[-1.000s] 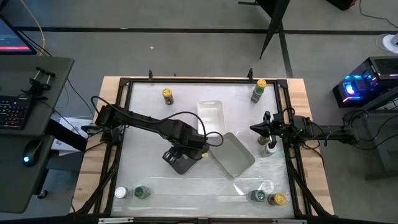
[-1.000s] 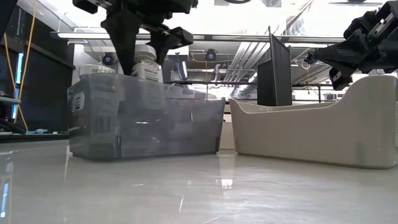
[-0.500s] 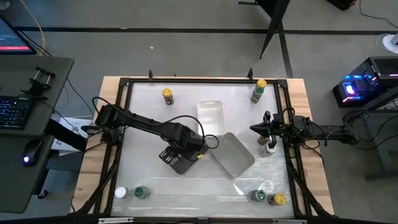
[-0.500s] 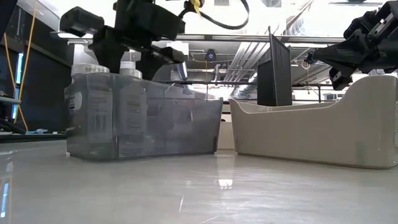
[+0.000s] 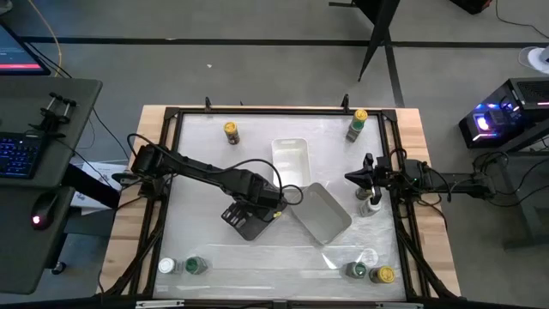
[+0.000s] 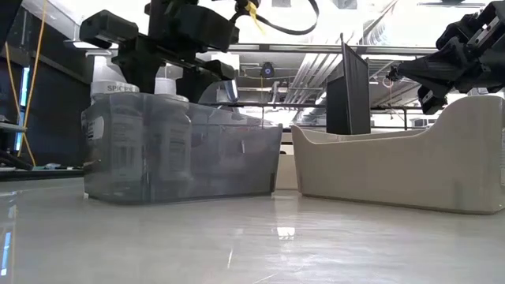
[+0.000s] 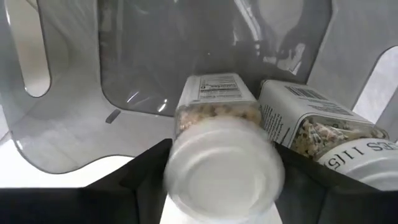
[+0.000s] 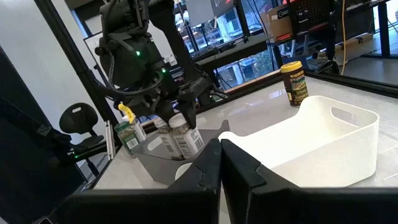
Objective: Sort spices by type
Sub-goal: Put the white seasoning bottle into the black bin
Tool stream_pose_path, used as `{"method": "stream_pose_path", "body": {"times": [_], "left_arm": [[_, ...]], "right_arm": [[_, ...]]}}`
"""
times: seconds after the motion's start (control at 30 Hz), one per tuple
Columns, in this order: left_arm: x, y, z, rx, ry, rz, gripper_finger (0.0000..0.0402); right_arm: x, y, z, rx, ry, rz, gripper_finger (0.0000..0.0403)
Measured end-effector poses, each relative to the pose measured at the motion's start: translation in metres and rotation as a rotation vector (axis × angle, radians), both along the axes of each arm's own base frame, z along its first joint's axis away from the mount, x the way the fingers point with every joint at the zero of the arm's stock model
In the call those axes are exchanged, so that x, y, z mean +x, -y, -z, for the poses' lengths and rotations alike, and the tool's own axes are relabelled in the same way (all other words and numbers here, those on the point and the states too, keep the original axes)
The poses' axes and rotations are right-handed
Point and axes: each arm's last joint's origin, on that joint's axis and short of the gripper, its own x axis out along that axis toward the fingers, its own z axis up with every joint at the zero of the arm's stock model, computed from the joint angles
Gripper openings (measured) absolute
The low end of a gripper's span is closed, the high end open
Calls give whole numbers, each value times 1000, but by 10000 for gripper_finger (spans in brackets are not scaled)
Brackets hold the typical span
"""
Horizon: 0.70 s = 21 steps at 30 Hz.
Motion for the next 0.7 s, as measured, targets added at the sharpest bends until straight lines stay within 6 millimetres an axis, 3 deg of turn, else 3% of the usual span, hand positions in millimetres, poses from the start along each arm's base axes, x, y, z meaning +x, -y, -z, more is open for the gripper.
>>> {"method": "stream_pose_path", "body": {"times": [0.27,0.5,0.7], "left_arm": [[-2,0,-5,1,-27,12,263],[4,-3,-37,14,12,-24,264],[16,-18,-63,-5,130,-96,264]], "right_arm": [[0,0,0,0,0,0,1],[0,0,0,0,0,0,1],[0,0,0,0,0,0,1]]}}
